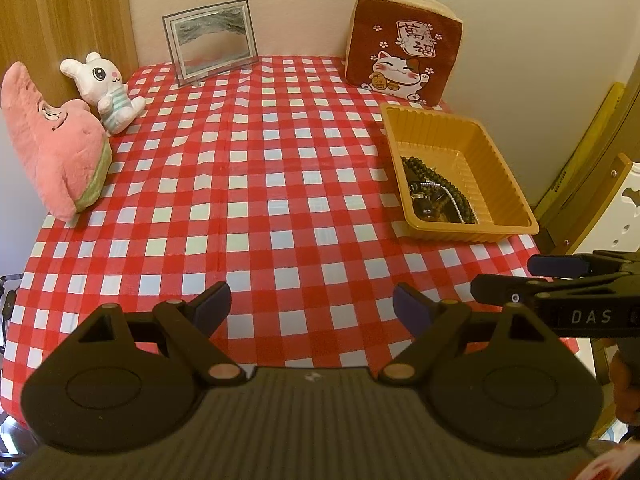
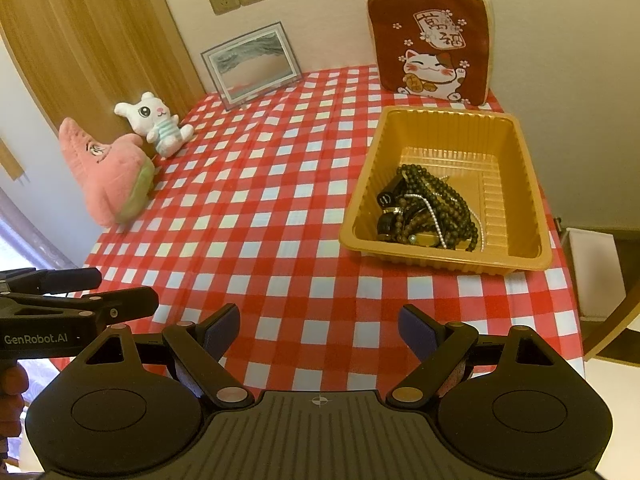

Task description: Organize jewelry

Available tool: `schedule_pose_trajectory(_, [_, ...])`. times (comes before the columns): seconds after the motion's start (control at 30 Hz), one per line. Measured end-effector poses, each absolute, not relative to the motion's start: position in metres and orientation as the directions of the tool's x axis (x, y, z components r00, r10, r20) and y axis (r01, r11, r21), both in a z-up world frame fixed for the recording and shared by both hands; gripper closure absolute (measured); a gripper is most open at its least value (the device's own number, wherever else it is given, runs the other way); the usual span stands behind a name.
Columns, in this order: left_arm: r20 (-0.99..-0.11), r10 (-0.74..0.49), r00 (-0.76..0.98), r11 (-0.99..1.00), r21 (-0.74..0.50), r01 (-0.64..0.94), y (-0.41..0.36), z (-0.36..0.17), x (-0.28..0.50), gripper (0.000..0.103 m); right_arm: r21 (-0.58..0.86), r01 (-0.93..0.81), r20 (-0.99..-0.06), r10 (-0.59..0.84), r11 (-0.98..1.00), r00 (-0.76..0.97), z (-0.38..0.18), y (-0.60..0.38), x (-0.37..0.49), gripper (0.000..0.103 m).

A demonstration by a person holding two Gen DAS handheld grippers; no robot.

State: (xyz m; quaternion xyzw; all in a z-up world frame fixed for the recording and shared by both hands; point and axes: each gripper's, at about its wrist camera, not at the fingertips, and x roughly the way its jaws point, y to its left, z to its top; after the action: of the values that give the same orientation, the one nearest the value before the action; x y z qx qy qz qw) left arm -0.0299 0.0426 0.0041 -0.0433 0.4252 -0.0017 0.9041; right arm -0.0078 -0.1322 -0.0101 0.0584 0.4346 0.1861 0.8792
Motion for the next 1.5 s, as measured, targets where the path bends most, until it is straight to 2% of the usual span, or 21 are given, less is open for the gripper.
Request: schedule_pose_trajectory(1.5, [-0.766, -0.042, 0.642, 0.996, -0.08, -0.03, 0.0435, 0.0063, -0.0285, 0.016, 0.264, -0.279, -0.74, 0.379, 0.924, 0.556, -0.0098, -0.1303, -0.0071, 0.017])
